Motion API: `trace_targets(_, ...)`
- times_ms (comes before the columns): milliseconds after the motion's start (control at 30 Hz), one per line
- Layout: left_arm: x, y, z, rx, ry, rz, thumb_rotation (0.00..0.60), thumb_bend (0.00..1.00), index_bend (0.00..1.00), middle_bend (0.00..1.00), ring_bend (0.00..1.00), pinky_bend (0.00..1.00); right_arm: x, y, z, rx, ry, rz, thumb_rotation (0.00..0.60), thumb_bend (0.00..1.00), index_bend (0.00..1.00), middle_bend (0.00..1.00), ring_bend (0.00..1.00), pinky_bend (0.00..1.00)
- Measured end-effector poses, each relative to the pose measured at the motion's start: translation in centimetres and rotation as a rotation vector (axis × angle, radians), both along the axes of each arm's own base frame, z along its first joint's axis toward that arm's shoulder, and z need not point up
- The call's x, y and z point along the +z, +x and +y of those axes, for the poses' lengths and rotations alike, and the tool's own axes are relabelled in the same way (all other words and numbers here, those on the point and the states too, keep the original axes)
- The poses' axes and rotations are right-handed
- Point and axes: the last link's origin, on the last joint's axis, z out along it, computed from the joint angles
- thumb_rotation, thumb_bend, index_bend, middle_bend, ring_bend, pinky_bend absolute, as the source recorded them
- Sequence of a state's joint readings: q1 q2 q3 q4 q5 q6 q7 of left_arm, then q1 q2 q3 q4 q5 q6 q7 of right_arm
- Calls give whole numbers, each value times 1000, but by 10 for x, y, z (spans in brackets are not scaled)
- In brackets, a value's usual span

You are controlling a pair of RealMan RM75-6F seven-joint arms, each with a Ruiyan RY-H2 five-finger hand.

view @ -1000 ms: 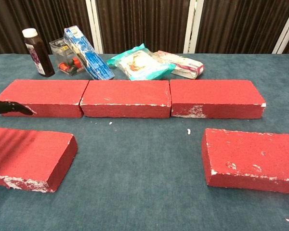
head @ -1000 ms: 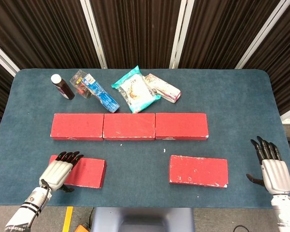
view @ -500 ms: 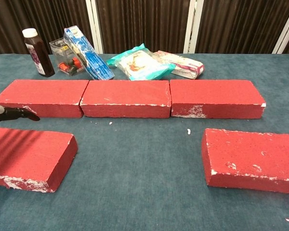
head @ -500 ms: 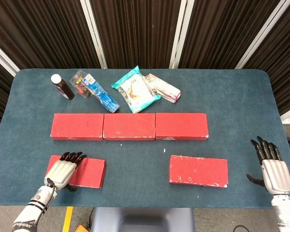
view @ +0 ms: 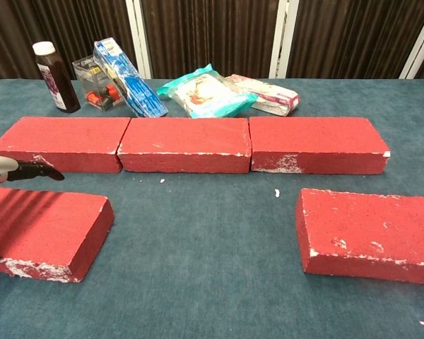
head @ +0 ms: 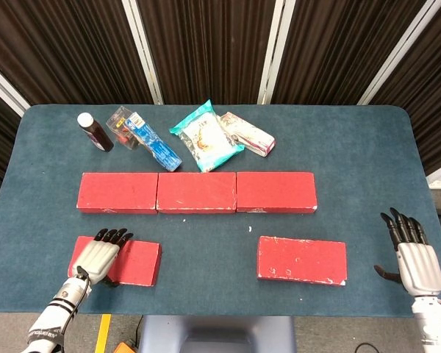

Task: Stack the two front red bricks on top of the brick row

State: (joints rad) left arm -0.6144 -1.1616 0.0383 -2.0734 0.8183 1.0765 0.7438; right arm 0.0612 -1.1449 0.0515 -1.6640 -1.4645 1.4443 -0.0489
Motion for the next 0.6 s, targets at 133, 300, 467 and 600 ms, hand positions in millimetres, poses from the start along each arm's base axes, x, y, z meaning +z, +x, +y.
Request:
trace_targets(133, -1, -3, 1, 7, -1, 12, 600, 0, 0, 0, 0, 0, 0, 0, 0, -1, 0, 0, 600, 0, 71, 26, 0, 0)
trace_targets(300, -3, -6, 3, 15, -1, 22, 600, 0, 0, 0, 0, 0, -1, 0, -1, -2, 6, 2, 600, 0, 71, 26, 0, 0)
trace_targets(467, -5, -8, 5, 8, -7, 37, 600, 0, 0, 0, 0, 0, -2, 0, -1, -3, 9, 4, 600, 0, 72, 26, 0, 0)
trace_targets(600, -6, -11, 6, 8, -5, 47, 600, 0, 0, 0, 0, 0, -3, 0, -1, -6, 10, 6, 600, 0, 72, 26, 0, 0)
